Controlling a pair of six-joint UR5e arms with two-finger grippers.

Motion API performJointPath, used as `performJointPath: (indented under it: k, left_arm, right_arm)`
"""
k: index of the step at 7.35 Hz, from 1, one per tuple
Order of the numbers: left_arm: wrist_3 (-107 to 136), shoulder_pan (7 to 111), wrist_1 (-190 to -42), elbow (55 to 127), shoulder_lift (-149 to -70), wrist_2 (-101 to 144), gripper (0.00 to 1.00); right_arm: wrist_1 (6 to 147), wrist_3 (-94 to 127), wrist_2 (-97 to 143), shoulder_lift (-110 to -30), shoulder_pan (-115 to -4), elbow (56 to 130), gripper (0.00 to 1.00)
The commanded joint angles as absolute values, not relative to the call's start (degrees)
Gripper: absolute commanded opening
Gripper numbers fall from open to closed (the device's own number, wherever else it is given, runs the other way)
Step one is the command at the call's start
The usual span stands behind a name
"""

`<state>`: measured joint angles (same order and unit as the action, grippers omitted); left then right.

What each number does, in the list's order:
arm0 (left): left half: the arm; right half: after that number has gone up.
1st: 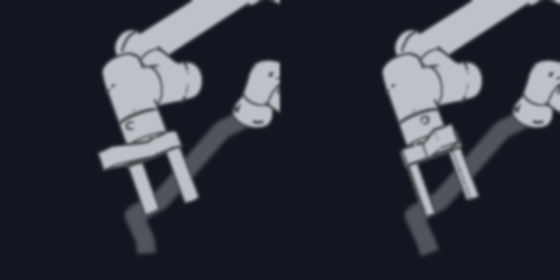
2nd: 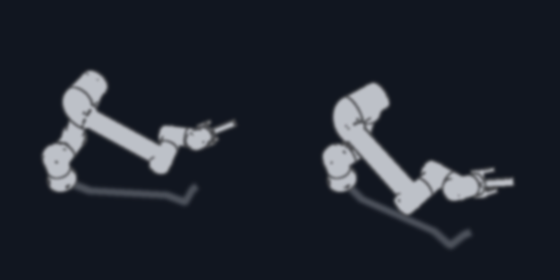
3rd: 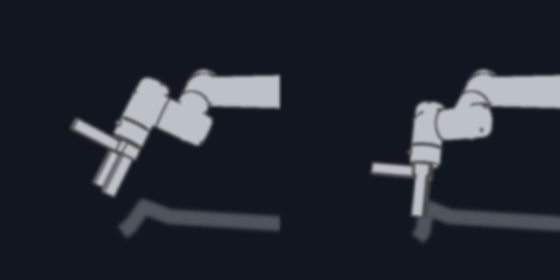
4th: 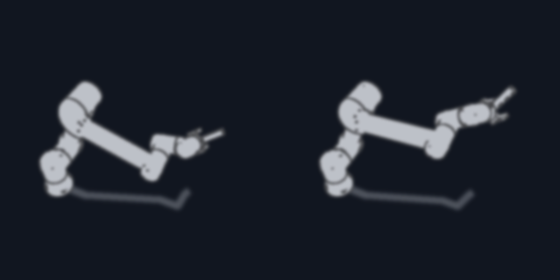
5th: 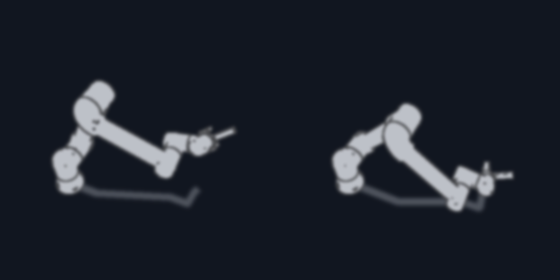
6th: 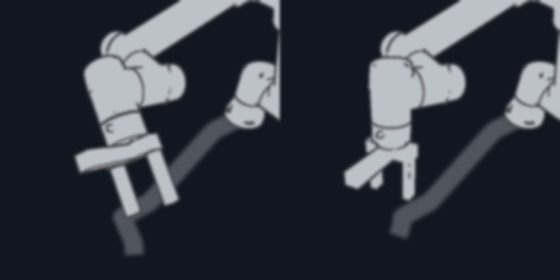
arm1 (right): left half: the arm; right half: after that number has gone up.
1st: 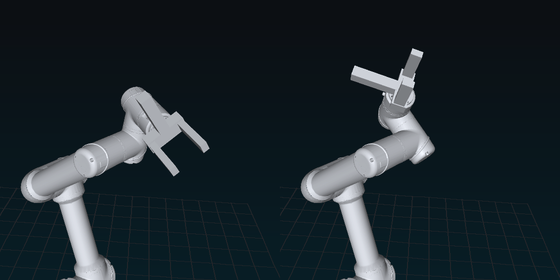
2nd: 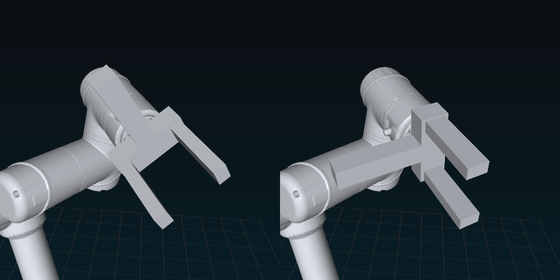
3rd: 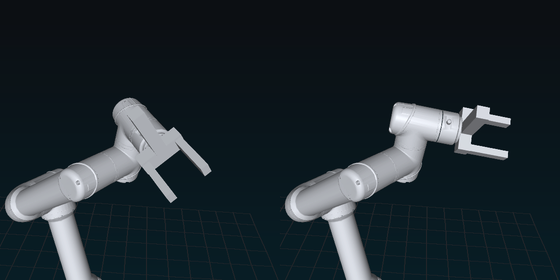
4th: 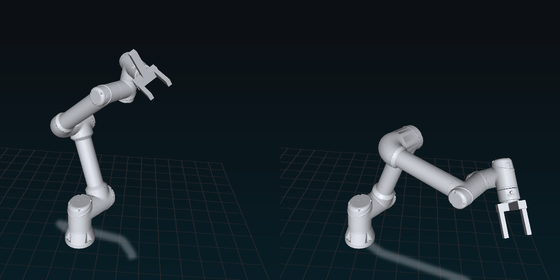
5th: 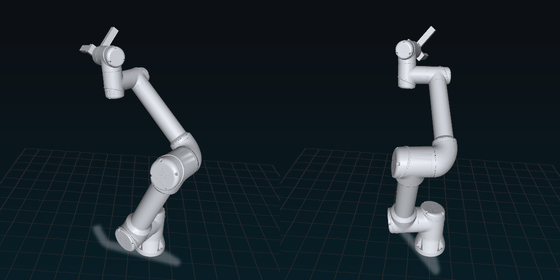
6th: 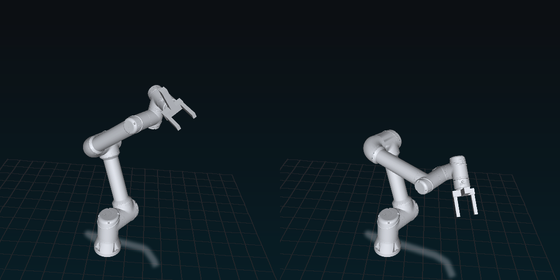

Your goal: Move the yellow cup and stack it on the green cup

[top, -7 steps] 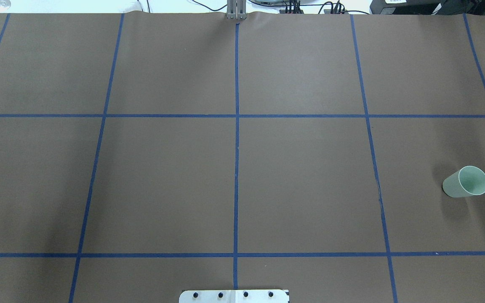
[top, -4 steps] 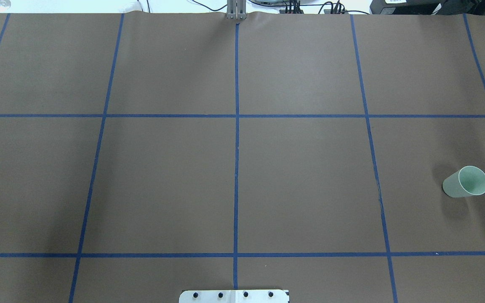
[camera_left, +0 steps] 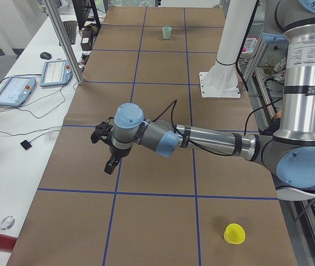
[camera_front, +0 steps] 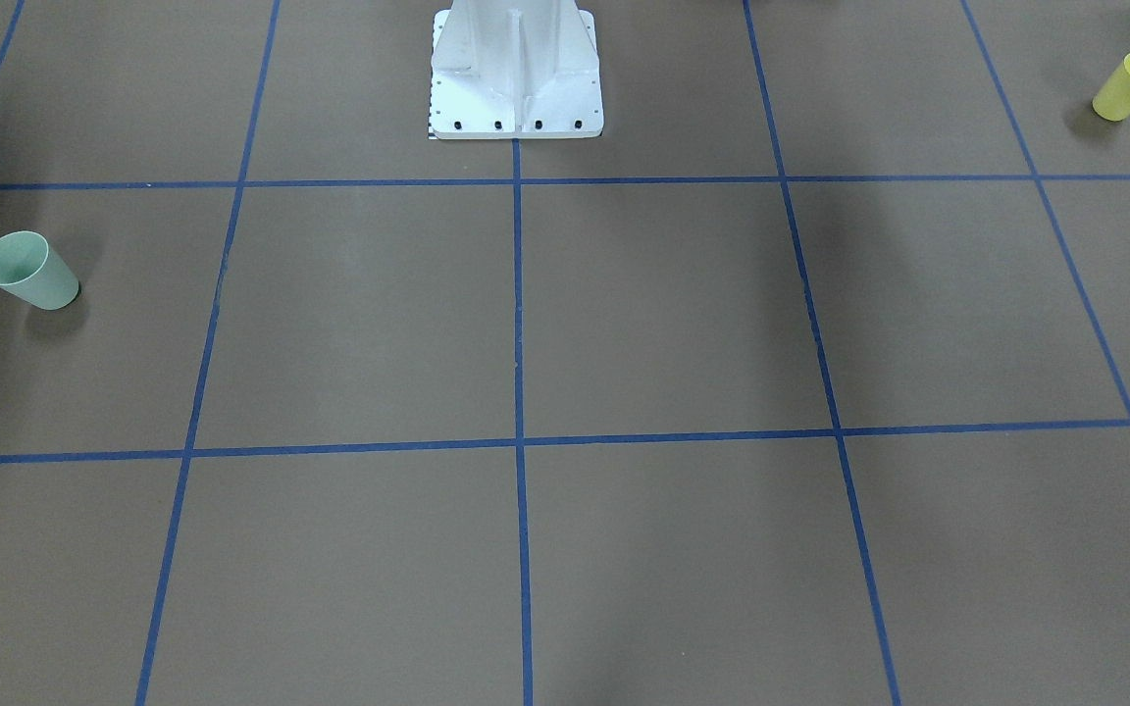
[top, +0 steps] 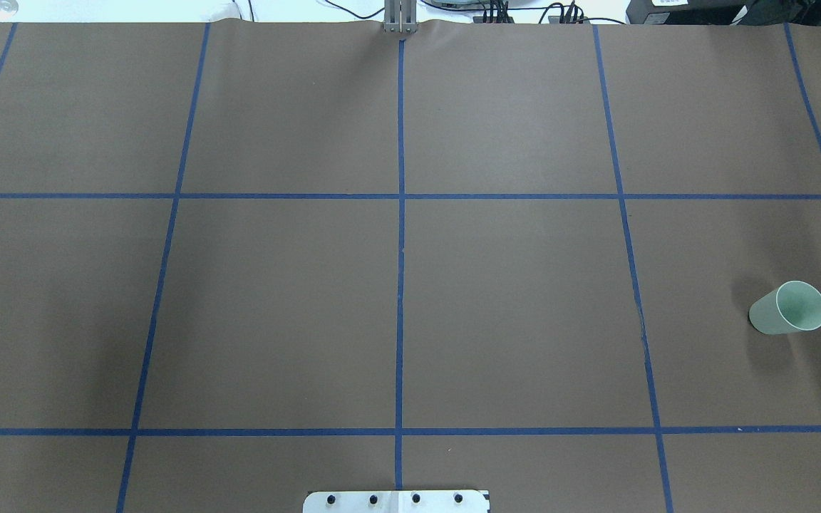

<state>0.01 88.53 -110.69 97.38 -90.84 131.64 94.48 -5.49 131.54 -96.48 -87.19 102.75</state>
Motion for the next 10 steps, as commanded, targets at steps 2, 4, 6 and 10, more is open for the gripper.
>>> performJointPath:
  k: [2,4,6,10]
  left_arm:
    - [11.1,88.4,-122.0,97.2,-88.6,130.0,1.0]
    - [26.5,85.9,-129.6,98.1,-87.1,116.1,1.0]
    - [36.9,80.7,-129.6,102.5,-84.0,103.3,1.0]
    - [53.0,74.3,-129.3,104.2,-73.9,79.9,1.0]
  right_arm:
    - [94.6,-5.5,131.0,-96.7,-87.2,102.4,1.0]
    - [94.5,-5.5,131.0,-96.8,-87.2,101.7,1.0]
    - [94.5,-5.5,130.9,-96.7,-87.2,101.6,1.0]
    - [94.6,-5.5,130.9,-96.8,-87.2,101.2,1.0]
